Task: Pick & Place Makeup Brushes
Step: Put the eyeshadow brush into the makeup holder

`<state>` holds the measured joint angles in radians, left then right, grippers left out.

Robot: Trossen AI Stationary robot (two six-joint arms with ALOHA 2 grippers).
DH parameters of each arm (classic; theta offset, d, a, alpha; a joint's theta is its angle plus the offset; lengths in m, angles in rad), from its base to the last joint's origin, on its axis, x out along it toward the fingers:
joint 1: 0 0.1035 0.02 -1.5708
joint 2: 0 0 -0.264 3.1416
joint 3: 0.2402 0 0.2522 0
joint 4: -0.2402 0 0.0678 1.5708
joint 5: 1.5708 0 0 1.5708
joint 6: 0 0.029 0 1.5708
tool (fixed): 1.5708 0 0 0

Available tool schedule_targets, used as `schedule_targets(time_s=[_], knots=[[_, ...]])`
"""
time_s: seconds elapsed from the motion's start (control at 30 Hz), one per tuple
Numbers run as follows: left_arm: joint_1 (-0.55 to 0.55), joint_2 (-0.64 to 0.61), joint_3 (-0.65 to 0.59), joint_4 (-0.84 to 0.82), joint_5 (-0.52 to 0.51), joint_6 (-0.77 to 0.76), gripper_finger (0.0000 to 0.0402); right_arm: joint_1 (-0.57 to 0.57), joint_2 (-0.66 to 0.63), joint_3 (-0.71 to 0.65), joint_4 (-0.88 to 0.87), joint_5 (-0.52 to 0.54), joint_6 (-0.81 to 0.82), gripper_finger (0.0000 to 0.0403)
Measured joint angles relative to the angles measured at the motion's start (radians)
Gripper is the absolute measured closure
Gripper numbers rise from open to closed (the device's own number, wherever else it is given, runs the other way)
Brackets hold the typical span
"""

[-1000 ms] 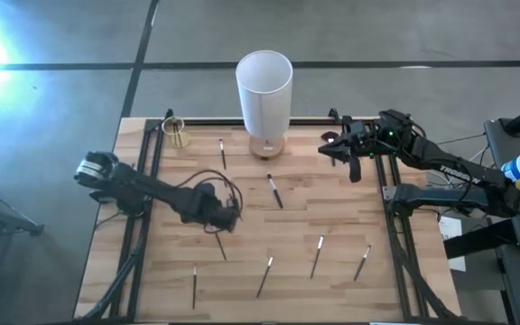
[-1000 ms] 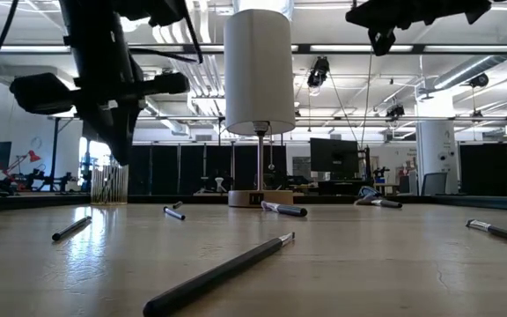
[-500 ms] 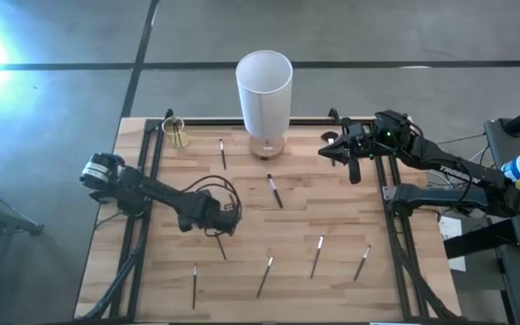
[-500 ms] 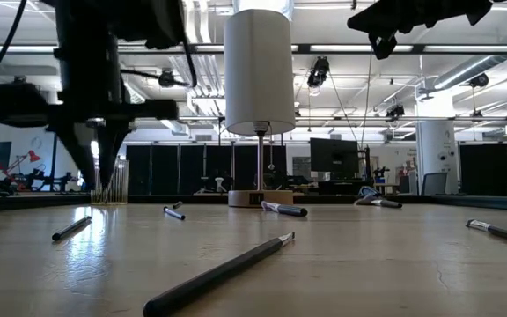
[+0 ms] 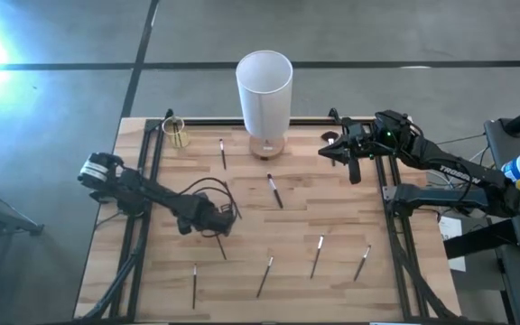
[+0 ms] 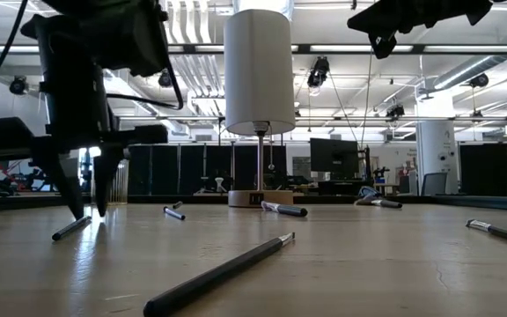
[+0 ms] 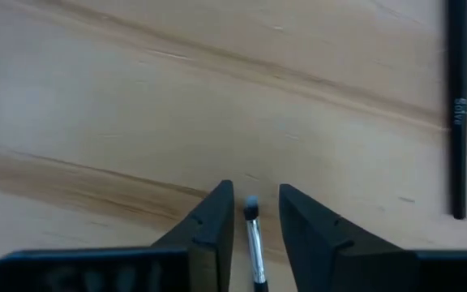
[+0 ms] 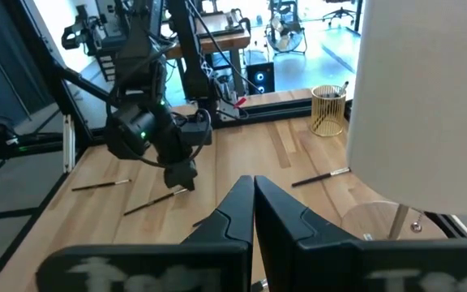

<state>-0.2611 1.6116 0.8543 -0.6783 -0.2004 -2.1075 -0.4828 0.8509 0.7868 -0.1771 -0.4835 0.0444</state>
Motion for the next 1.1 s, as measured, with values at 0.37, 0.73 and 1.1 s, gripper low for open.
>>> schedule_targets(time_s=[0.37,0.73,1.1], knots=[[-0.019,0.000,-0.011,-0.001,0.013,-0.020,0.0396,0.000,0.000,0.000,-0.003,0.000,0.001,0.0394],[-0.043,-0.089,0.065,-0.141,-0.059,-0.046,0.0401,0.000,-0.001,0.000,-0.006,0.000,-0.021,0.0394],[-0.029,-0.175,0.320,-0.508,-0.347,0.058,0.0401,-0.003,-0.006,0.000,-0.006,0.000,-0.045,0.0394]])
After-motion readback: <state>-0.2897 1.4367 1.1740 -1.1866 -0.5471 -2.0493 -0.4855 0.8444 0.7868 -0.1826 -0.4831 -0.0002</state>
